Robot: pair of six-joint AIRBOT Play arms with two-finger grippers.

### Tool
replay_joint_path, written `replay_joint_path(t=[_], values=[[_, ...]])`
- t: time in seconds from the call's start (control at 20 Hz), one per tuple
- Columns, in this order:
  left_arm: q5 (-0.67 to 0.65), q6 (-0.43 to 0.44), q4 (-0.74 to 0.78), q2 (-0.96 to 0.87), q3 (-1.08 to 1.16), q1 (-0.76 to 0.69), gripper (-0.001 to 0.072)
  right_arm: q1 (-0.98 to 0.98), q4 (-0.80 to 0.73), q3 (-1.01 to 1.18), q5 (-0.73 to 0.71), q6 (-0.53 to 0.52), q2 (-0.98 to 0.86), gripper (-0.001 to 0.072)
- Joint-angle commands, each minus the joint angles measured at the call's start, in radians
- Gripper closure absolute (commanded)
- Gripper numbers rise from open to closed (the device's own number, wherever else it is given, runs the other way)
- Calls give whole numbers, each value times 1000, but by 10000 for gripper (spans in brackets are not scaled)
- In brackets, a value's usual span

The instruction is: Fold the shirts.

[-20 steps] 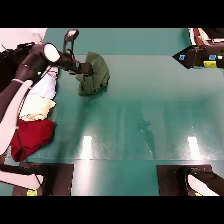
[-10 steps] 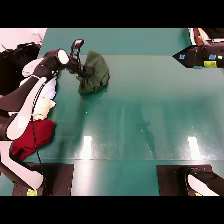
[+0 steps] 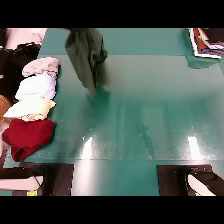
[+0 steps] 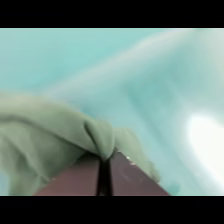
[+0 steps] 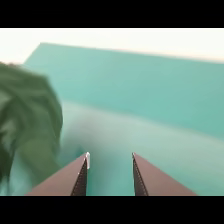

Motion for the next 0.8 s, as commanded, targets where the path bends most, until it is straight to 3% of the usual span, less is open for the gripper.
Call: replay_joint_path(t=[0.0, 0.15, 0.35, 0.5, 0.55, 0.6, 0.65, 0.75], values=[[-56, -3, 2, 183, -71, -100, 686, 0, 0, 72, -18, -1, 8, 397], [-134, -100, 83, 189, -182, -241, 686, 0, 3, 76, 3, 0, 9, 397], [2, -117, 83, 175, -457, -386, 684, 0, 3, 75, 66, 0, 10, 397], [49, -109, 150, 149, -535, -378, 680, 0, 3, 75, 100, 0, 11, 397], [53, -110, 195, 148, -533, -349, 500, 0, 4, 75, 109, 0, 11, 397], [73, -111, 221, 149, -529, -303, 169, 0, 4, 75, 119, 0, 11, 398], [87, -113, 219, 148, -525, -244, 117, 0, 4, 75, 124, 0, 11, 397], [46, -147, 187, 148, -525, -139, 117, 0, 4, 75, 141, 0, 12, 397]])
